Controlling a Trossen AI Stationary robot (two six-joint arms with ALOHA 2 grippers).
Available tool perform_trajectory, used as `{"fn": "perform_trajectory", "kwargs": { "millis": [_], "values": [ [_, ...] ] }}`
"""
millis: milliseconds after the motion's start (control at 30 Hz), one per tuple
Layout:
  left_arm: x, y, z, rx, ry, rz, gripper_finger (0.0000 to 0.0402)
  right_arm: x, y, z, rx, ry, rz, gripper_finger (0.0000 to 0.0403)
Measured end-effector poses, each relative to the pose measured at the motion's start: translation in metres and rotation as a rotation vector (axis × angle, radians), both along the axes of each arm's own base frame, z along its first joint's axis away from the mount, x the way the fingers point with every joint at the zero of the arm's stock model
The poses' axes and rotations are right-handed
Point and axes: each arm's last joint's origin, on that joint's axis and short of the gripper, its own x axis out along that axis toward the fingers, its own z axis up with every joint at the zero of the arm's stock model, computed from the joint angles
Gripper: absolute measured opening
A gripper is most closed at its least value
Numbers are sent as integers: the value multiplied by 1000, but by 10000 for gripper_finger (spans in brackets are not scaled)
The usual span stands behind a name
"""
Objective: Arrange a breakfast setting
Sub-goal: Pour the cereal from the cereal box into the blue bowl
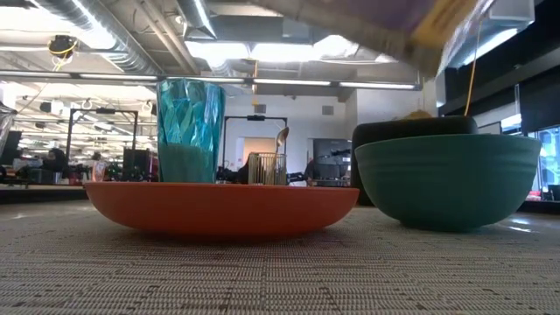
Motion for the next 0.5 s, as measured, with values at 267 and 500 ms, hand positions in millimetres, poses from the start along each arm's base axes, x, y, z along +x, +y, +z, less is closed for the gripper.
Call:
{"fn": "perform_trajectory", "kwargs": {
  "millis": [267,500],
  "values": [
    [2,-3,2,0,-25,-12,263,-8,-1,7,247,-29,66,0],
    [3,-9,0,-4,-3,-36,263,-12,0,6,12,-17,-42,0]
  ]
}}
